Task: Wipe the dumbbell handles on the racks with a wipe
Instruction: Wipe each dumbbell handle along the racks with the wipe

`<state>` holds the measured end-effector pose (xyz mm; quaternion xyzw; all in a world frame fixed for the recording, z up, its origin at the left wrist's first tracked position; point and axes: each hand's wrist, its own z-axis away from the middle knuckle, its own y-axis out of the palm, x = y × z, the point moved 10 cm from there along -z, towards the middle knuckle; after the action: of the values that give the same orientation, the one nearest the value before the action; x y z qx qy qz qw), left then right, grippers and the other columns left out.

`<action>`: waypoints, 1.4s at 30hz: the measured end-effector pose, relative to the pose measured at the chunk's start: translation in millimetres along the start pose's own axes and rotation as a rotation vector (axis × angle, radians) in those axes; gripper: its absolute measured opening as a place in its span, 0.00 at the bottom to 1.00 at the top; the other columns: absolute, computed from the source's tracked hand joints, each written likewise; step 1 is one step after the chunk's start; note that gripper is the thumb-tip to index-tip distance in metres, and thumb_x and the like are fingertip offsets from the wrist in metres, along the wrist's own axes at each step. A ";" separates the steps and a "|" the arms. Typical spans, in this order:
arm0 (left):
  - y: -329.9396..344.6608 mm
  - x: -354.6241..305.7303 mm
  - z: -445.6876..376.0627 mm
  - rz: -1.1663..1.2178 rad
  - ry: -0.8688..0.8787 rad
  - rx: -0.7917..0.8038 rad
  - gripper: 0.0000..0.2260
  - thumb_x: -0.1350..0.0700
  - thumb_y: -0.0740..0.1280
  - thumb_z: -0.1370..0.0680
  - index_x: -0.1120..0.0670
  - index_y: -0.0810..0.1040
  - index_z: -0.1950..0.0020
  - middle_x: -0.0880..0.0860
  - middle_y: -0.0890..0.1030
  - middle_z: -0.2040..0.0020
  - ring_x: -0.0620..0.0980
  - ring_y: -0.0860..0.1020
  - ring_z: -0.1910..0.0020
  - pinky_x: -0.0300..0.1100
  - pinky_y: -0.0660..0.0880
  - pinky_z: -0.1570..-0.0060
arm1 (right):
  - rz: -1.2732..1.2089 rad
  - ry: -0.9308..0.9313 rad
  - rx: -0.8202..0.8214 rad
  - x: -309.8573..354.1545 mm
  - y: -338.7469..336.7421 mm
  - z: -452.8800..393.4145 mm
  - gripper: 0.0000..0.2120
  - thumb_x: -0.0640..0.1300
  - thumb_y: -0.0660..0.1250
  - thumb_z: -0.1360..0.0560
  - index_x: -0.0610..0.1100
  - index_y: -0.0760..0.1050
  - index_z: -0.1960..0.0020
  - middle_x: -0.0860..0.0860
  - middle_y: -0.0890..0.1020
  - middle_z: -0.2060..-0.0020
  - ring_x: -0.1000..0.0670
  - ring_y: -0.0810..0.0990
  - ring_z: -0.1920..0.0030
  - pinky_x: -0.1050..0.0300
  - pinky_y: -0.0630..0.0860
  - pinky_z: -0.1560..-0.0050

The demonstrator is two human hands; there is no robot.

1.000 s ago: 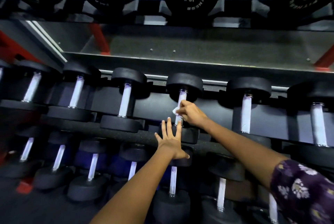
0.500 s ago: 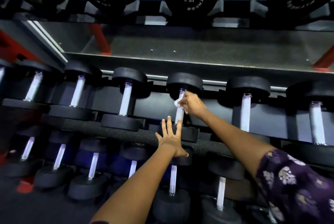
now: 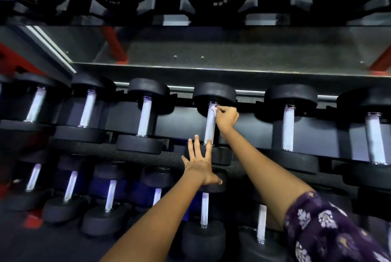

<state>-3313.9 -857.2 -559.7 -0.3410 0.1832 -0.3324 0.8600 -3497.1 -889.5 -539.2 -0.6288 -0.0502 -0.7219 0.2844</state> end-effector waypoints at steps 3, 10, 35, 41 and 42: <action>1.1 1.6 0.2 0.004 -0.002 0.013 0.56 0.38 0.71 0.28 0.51 0.26 0.25 0.60 0.21 0.30 0.62 0.24 0.29 0.67 0.46 0.28 | -0.077 0.091 -0.029 -11.6 -0.8 1.2 0.09 0.35 0.66 0.27 0.35 0.82 0.64 0.59 0.75 0.72 0.61 0.72 0.64 0.65 0.67 0.64; 0.0 0.2 -0.2 0.009 0.001 0.017 0.57 0.38 0.71 0.28 0.51 0.25 0.26 0.61 0.21 0.30 0.63 0.24 0.30 0.67 0.45 0.29 | -0.130 0.478 0.355 -46.1 24.6 5.9 0.14 0.30 0.53 0.26 0.41 0.66 0.67 0.45 0.71 0.71 0.50 0.70 0.72 0.61 0.68 0.74; -20.2 -21.6 22.4 0.208 -0.009 -0.295 0.47 0.40 0.68 0.25 0.58 0.42 0.21 0.60 0.35 0.22 0.59 0.33 0.24 0.59 0.37 0.27 | -0.123 0.418 0.314 -52.0 -87.3 81.8 0.12 0.28 0.66 0.30 0.43 0.75 0.64 0.46 0.79 0.66 0.53 0.77 0.68 0.63 0.74 0.71; -28.9 -115.9 35.6 0.267 0.129 -0.334 0.44 0.40 0.66 0.24 0.61 0.44 0.22 0.60 0.37 0.22 0.58 0.35 0.23 0.52 0.37 0.26 | -0.172 0.405 0.194 -47.5 -181.2 75.9 0.11 0.28 0.63 0.27 0.42 0.73 0.63 0.48 0.78 0.72 0.60 0.76 0.80 0.66 0.75 0.76; -28.5 -129.0 34.8 0.300 0.134 -0.319 0.45 0.40 0.66 0.24 0.61 0.44 0.22 0.60 0.38 0.22 0.57 0.35 0.23 0.52 0.37 0.26 | -0.162 0.401 0.184 -46.0 -193.5 73.8 0.10 0.28 0.63 0.27 0.42 0.74 0.61 0.47 0.77 0.70 0.60 0.76 0.79 0.66 0.75 0.76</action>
<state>-3399.6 -766.7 -503.7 -0.4189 0.3389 -0.1896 0.8208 -3521.7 -680.5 -512.0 -0.4380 -0.1085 -0.8454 0.2858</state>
